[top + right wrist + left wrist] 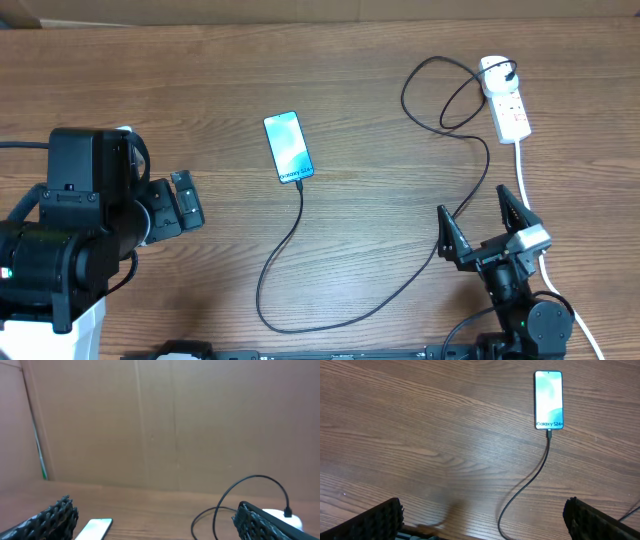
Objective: Plug charger to phone and switch on socket
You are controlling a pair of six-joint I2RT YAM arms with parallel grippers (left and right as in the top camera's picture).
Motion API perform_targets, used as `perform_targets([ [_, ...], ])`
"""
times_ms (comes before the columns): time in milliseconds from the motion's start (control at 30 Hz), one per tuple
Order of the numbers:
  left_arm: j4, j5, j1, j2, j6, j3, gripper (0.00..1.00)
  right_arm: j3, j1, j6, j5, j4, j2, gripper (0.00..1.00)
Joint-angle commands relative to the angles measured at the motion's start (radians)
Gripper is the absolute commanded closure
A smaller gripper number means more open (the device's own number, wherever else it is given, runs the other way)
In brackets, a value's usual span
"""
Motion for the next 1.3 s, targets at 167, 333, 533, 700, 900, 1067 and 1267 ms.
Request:
perform_targets([
  [167,0.002,-0.002,-0.003,0.001,0.000,0.002,0.00,-0.015,0.006,-0.042,0.042,-0.031,-0.012,0.00],
  [333,0.002,-0.002,-0.003,0.001,0.000,0.002,0.00,-0.015,0.006,-0.112,0.043,-0.161,-0.012,0.00],
  [533,0.002,-0.002,-0.003,0.001,0.000,0.002,0.00,-0.015,0.006,-0.170,0.051,-0.248,-0.012,0.00],
  [700,0.002,-0.002,-0.003,0.001,0.000,0.002,0.00,-0.014,0.006,-0.209,0.105,-0.256,-0.012,0.00],
  [900,0.002,-0.002,-0.003,0.001,0.000,0.002,0.00,-0.014,0.006,-0.080,0.233,-0.268,-0.012,0.00],
  [1067,0.002,-0.002,-0.003,0.001,0.000,0.002,0.01,-0.014,0.006,-0.080,0.234,-0.270,-0.012,0.00],
  [1267,0.002,-0.002,-0.003,0.001,0.000,0.002,0.00,-0.014,0.006,-0.091,0.229,-0.270,-0.012,0.00],
])
